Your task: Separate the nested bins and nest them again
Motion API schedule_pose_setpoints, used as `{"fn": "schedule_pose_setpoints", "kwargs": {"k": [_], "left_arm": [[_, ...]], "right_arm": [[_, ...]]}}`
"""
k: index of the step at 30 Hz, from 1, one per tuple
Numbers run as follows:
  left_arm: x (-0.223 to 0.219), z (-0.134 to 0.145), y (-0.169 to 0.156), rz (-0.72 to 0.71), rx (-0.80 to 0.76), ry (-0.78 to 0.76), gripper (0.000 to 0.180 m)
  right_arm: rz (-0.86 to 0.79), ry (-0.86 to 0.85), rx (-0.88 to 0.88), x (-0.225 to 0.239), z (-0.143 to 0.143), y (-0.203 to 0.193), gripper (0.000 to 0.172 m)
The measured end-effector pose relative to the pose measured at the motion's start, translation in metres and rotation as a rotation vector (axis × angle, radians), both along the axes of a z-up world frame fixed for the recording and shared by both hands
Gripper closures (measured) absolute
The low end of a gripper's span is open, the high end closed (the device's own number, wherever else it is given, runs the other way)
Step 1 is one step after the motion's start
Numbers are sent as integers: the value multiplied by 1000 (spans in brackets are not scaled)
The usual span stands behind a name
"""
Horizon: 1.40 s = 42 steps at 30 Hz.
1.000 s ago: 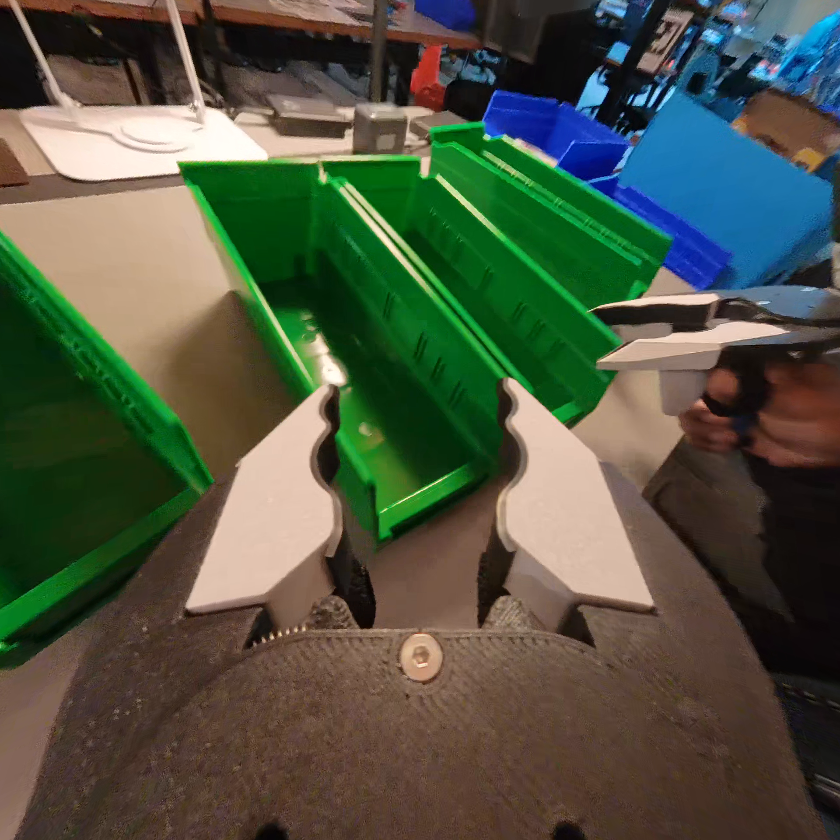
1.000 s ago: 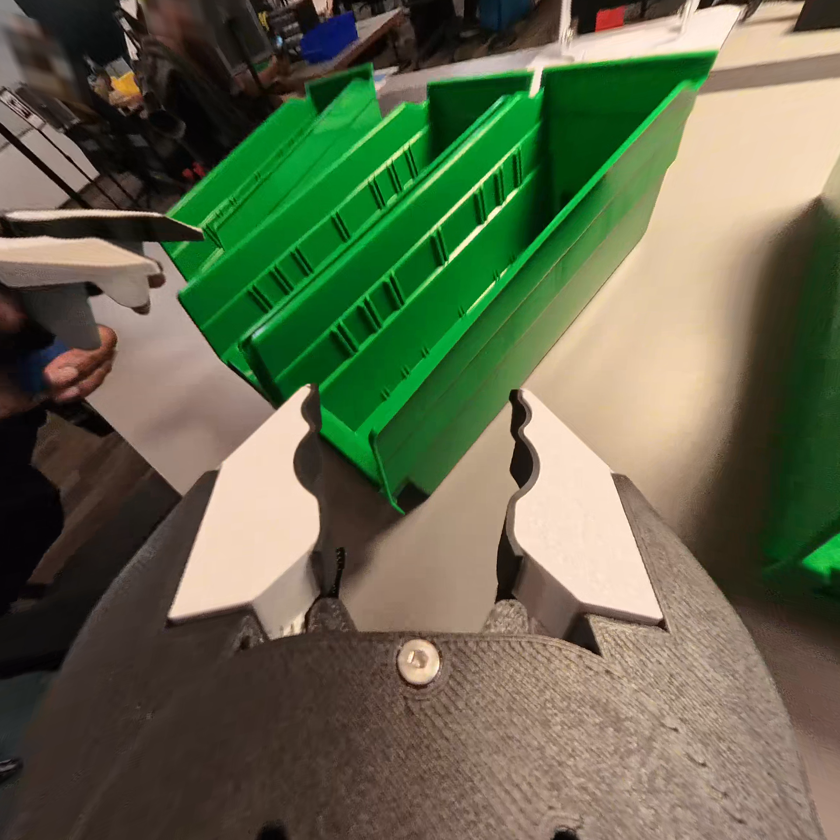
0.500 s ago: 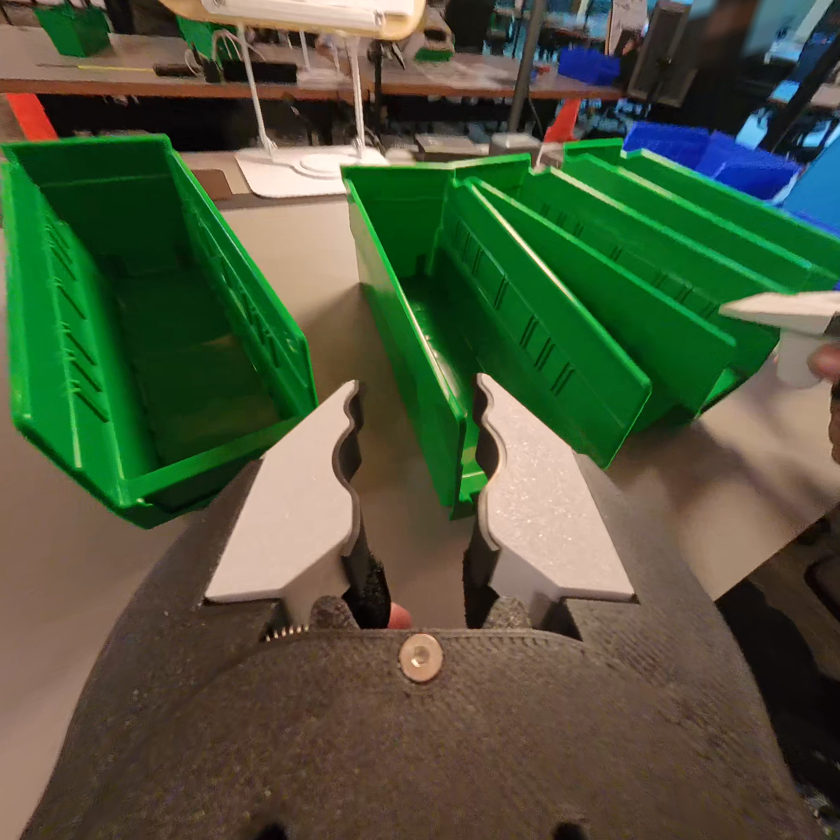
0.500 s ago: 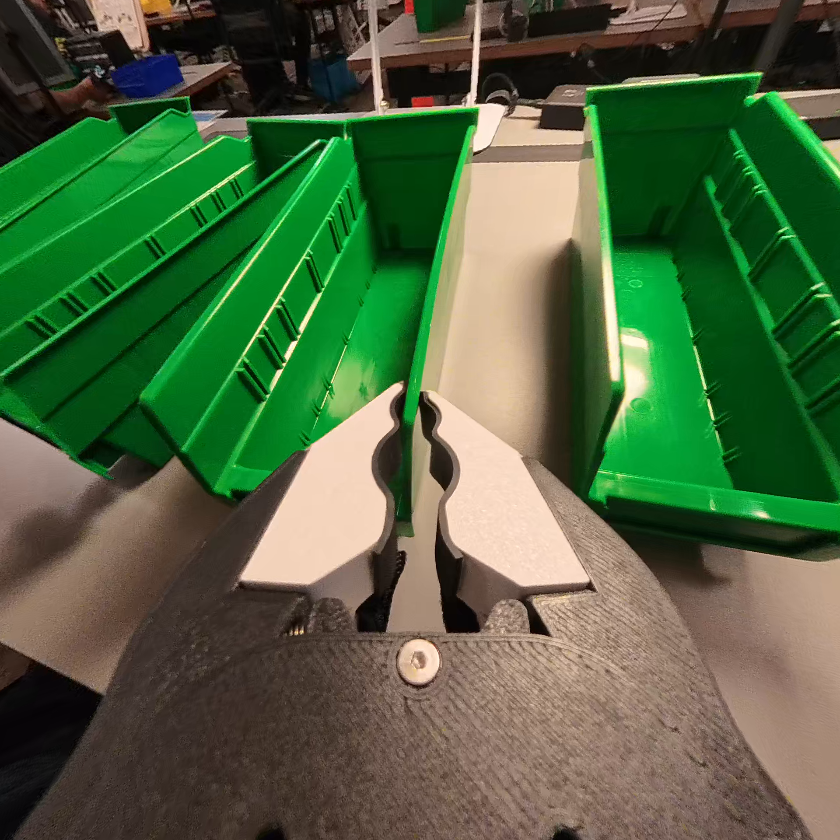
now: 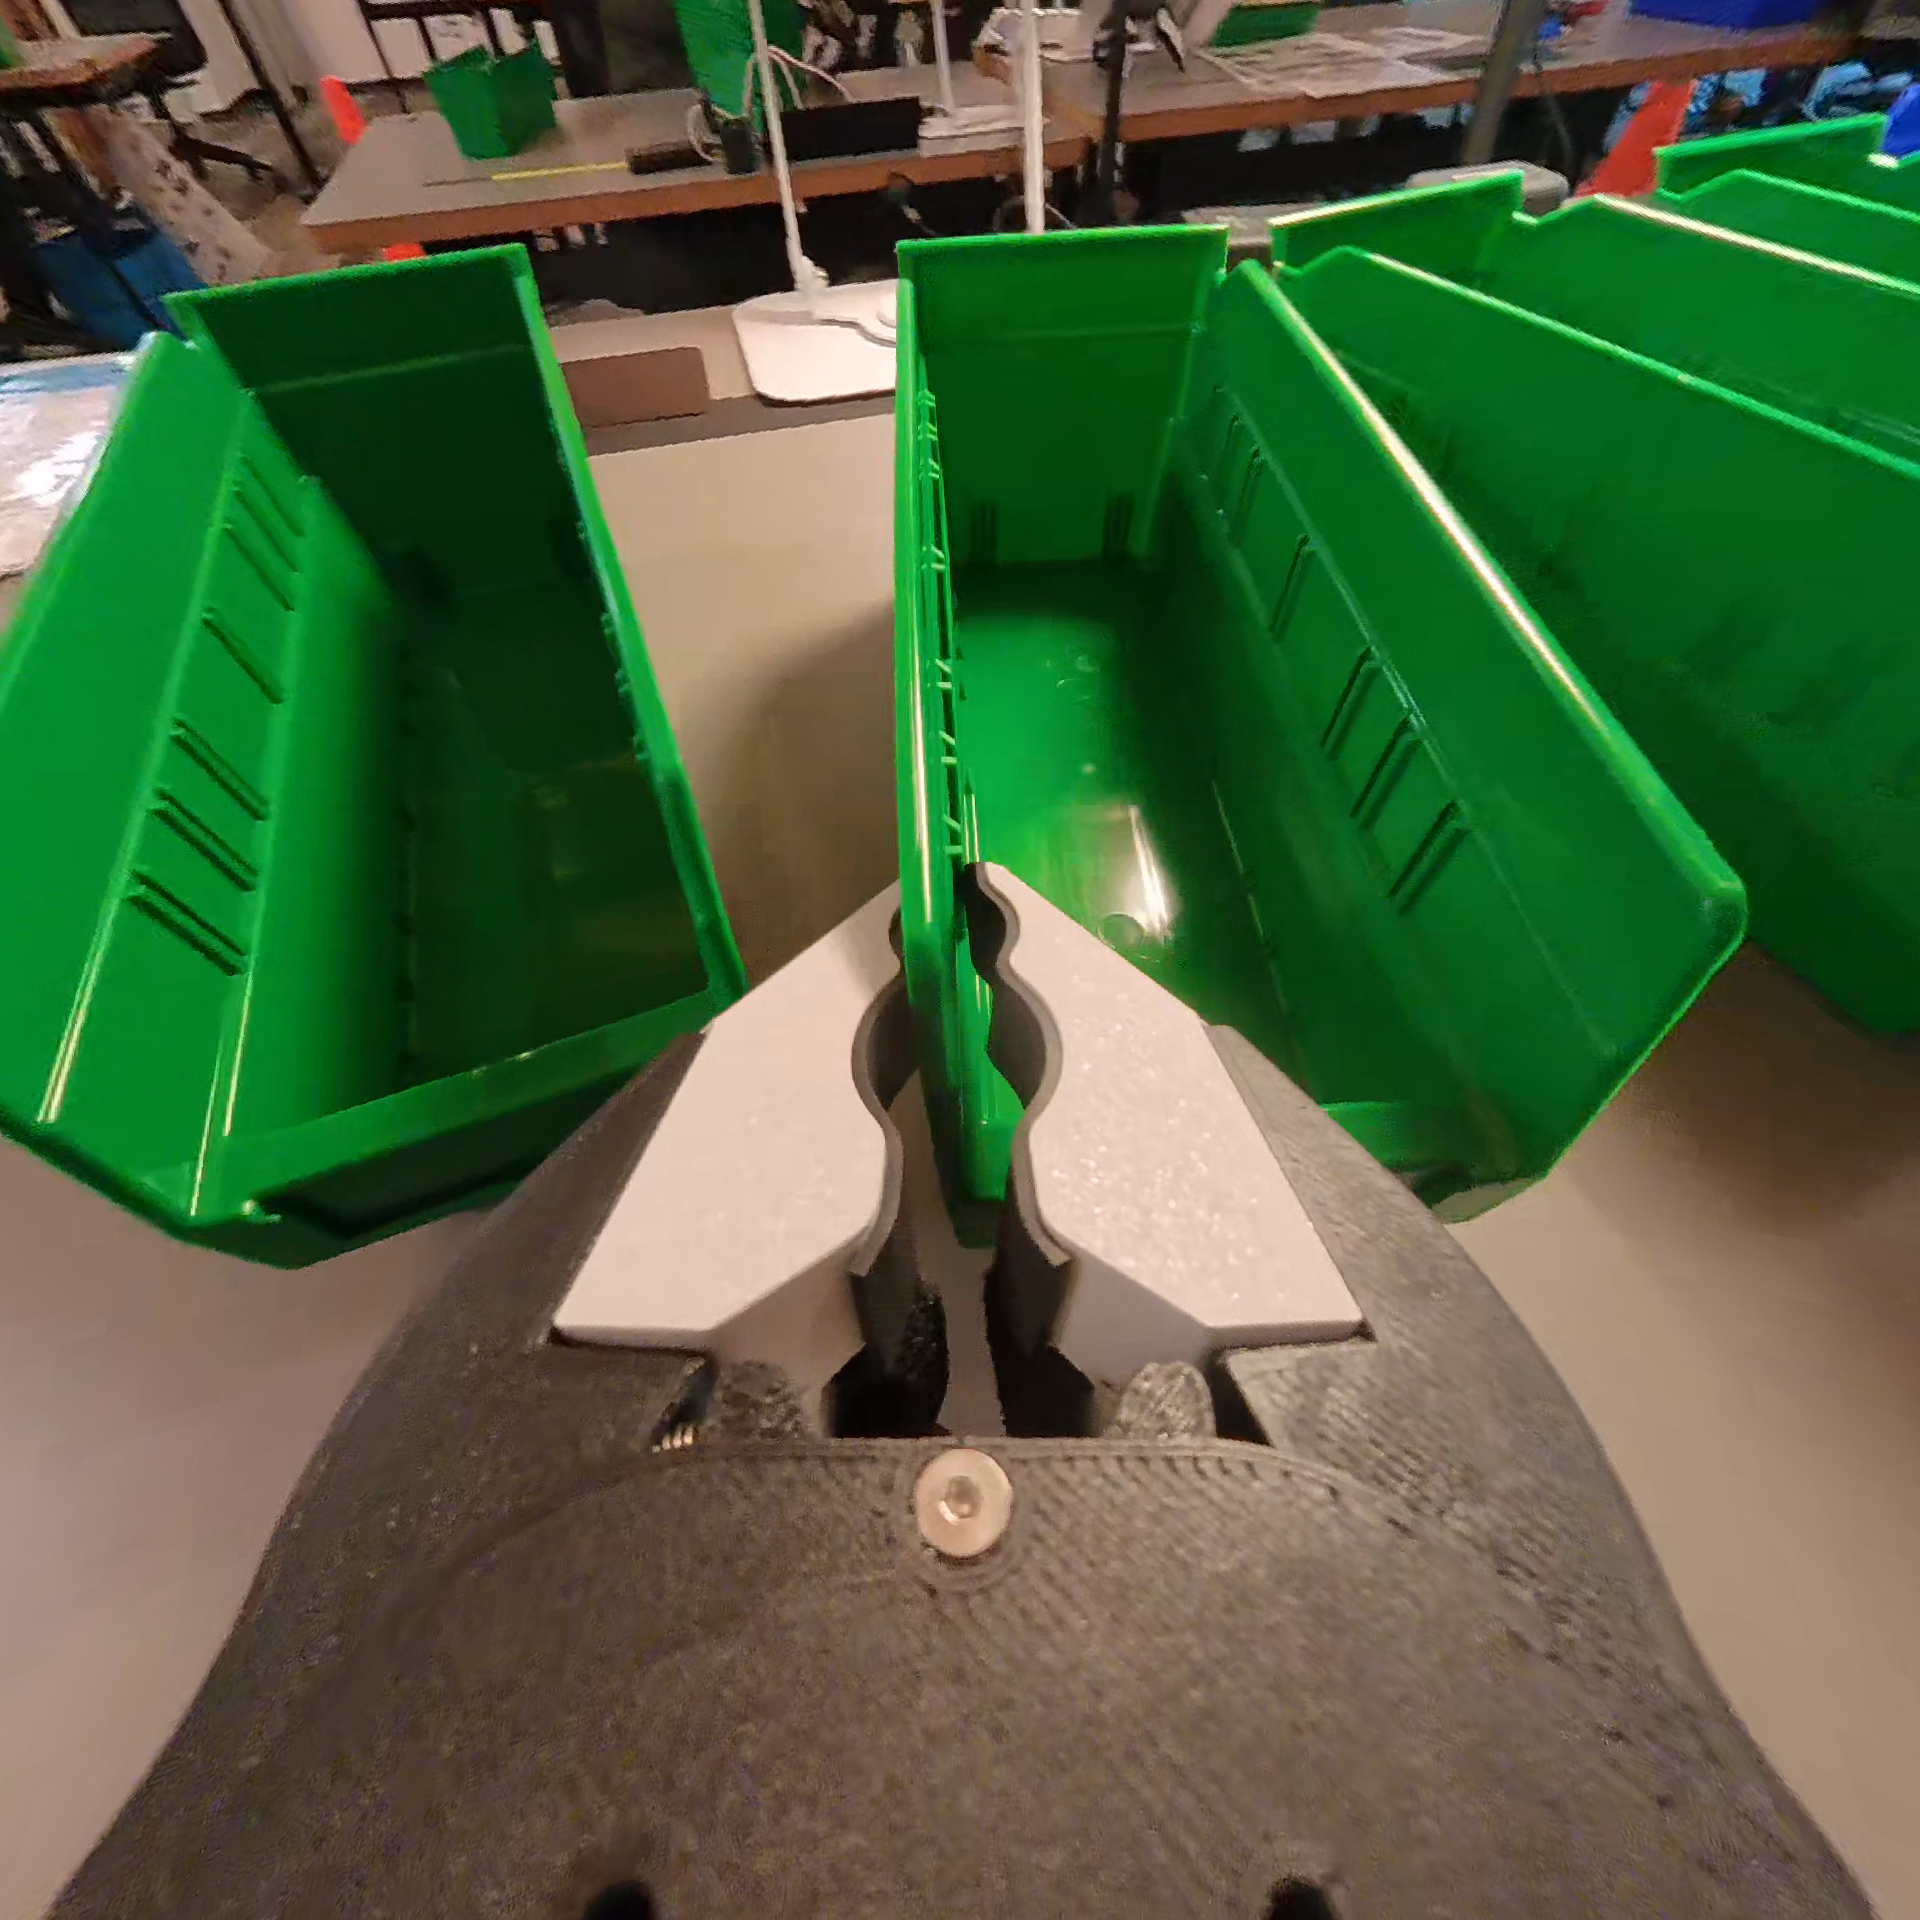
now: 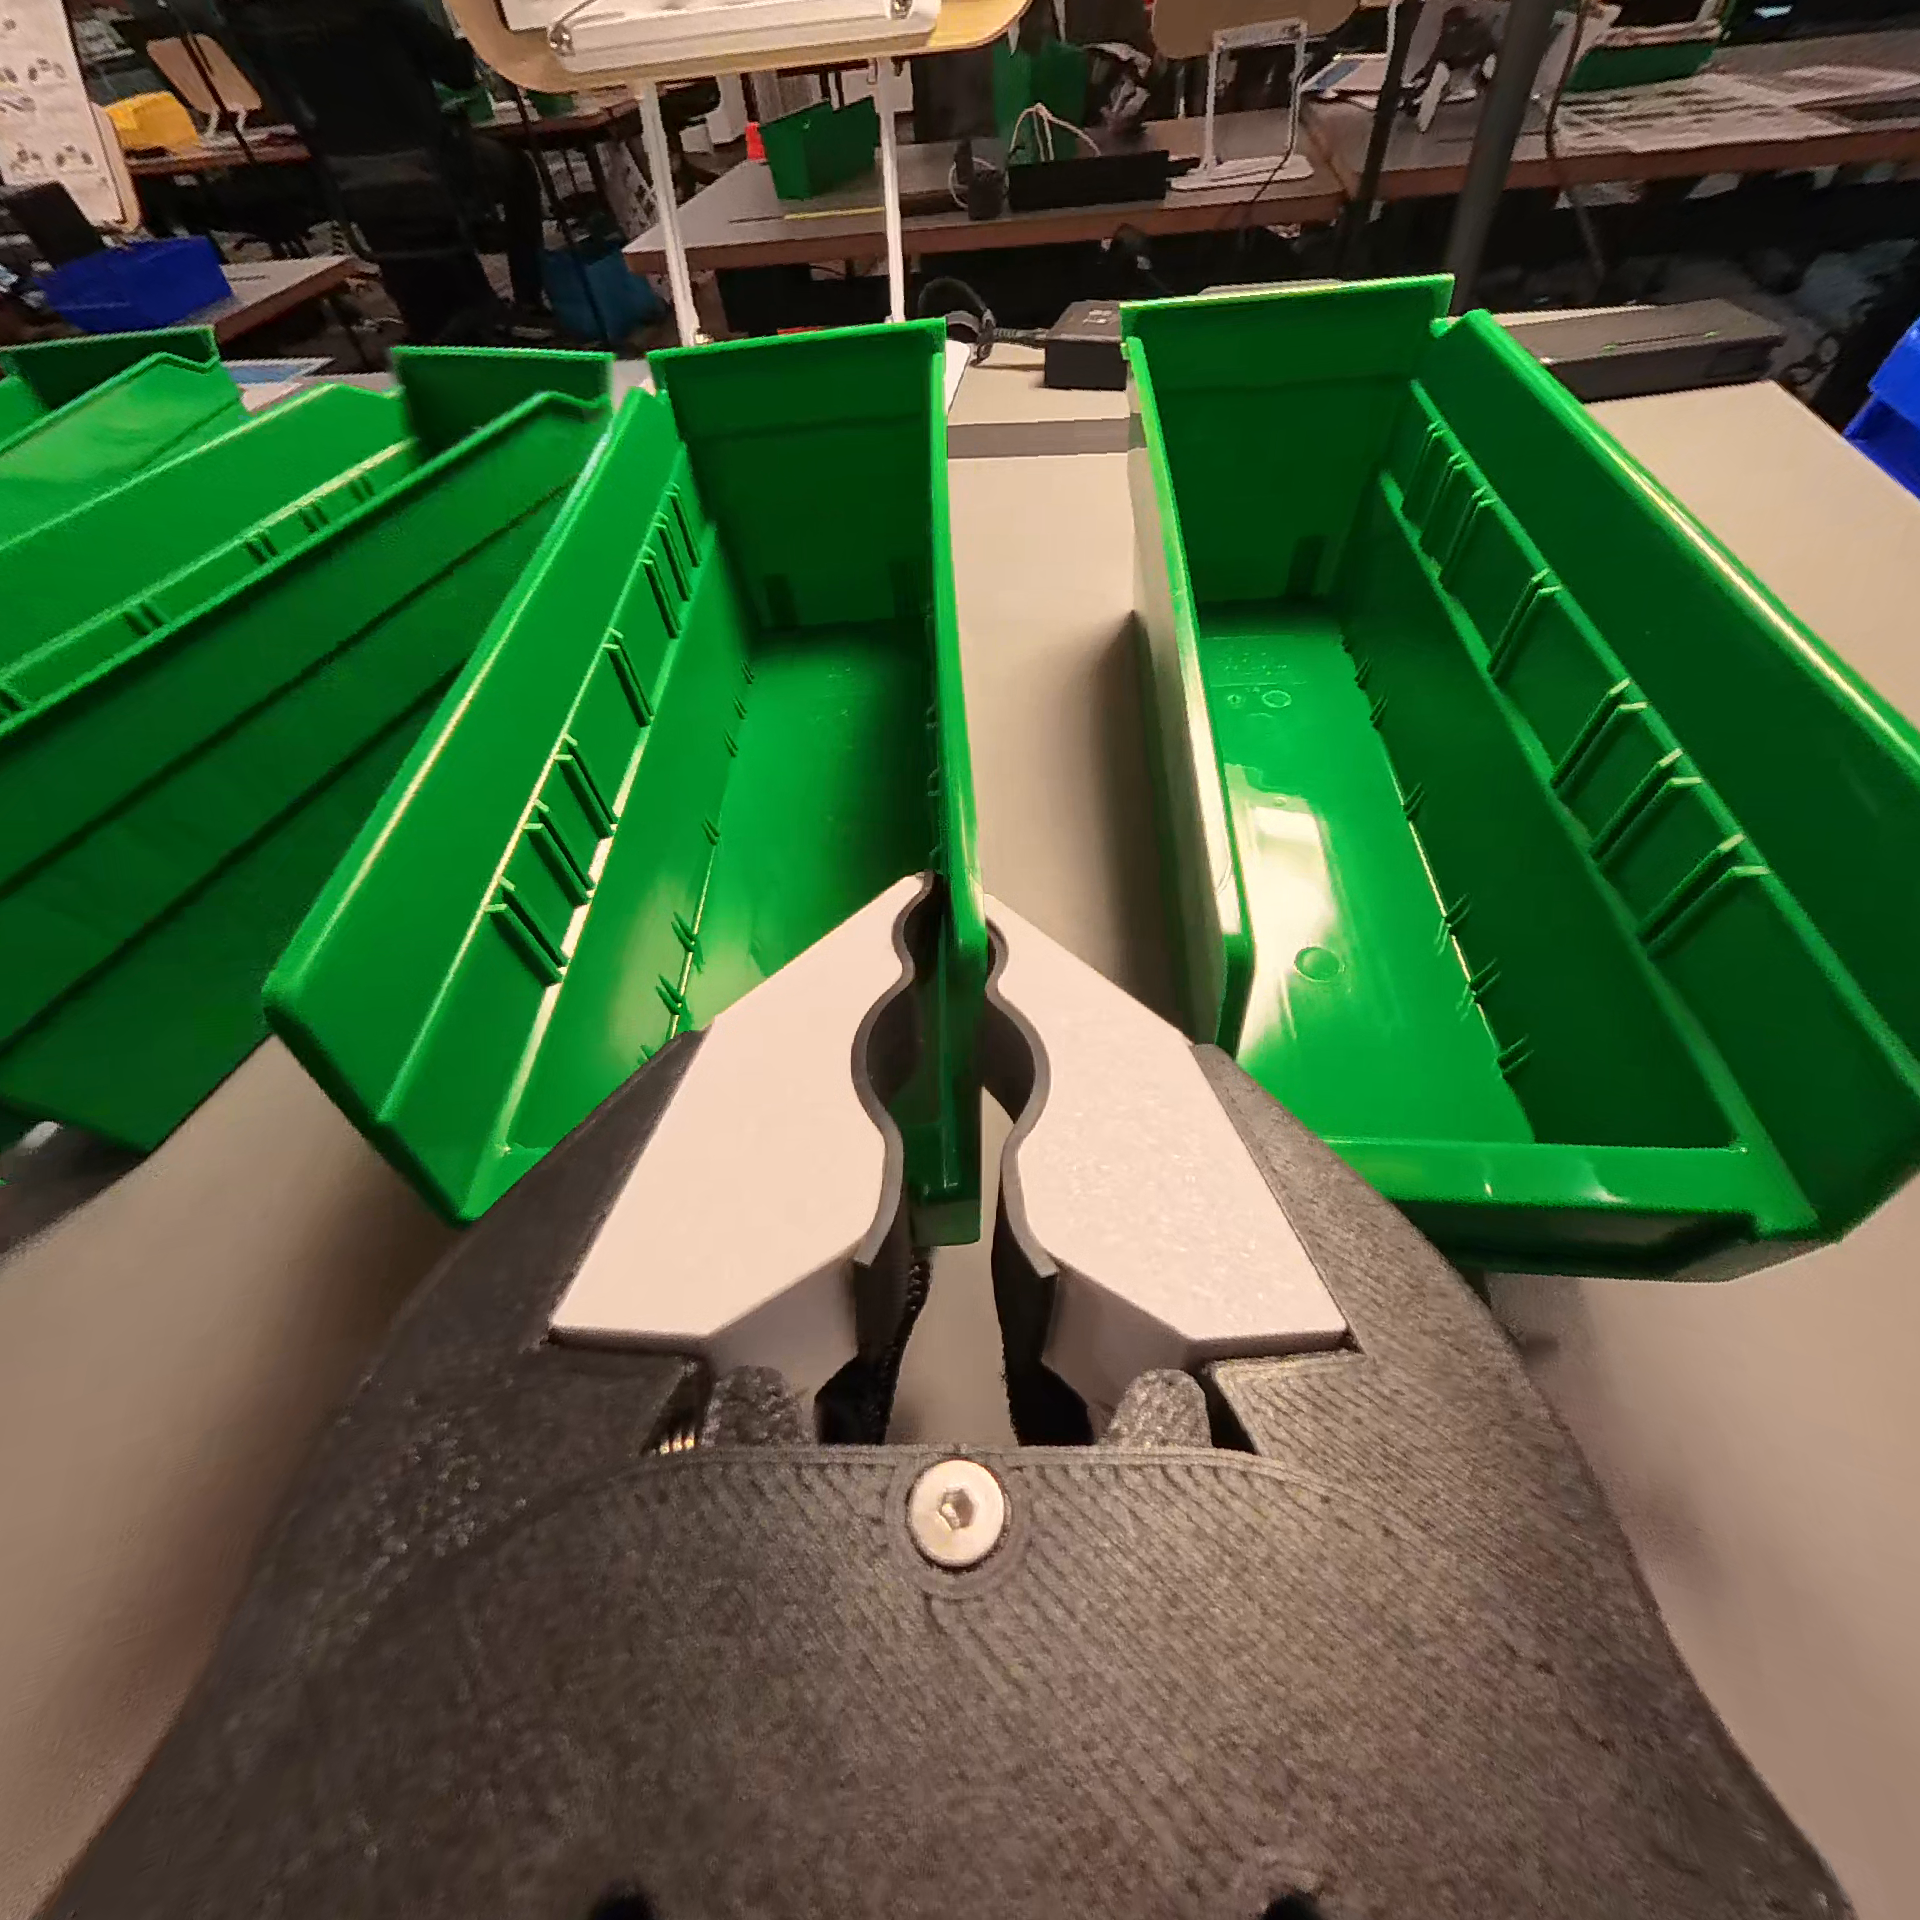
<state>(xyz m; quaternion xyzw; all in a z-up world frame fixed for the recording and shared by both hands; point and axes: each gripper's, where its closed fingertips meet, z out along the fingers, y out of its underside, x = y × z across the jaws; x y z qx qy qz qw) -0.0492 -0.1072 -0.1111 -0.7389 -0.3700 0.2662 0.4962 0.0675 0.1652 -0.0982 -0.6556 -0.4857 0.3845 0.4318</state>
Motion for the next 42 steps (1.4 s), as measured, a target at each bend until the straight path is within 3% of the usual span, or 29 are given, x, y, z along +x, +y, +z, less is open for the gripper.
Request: {"fn": "schedule_pose_setpoints", "kwargs": {"k": [16,20,24,28,31,34,36,37,39,42], "left_arm": [[-12,0,11,123,148,-38,177],[-3,7,18,84,189,-25,173],[19,40,2,10,244,44,152],[8,62,-38,79,171,161,138],[-13,35,-47,75,42,94,132],[-20,6,-38,5,-30,5,132],[-24,-3,-35,-1,-63,14,139],[-27,-7,-36,9,-79,28,153],[-28,-9,-40,27,-88,47,168],[-24,-9,-49,38,-96,52,171]], "right_arm": [[-31,31,20,-17,0,-4,170],[-19,51,19,-17,2,-8,168],[26,143,10,1,29,-15,140],[-13,198,66,31,56,0,130],[-64,172,102,40,55,23,123],[-7,39,57,32,25,26,93],[5,13,71,27,13,27,89],[-5,23,80,26,12,30,94],[-29,19,101,24,8,35,121],[-40,41,105,24,10,37,158]]}}
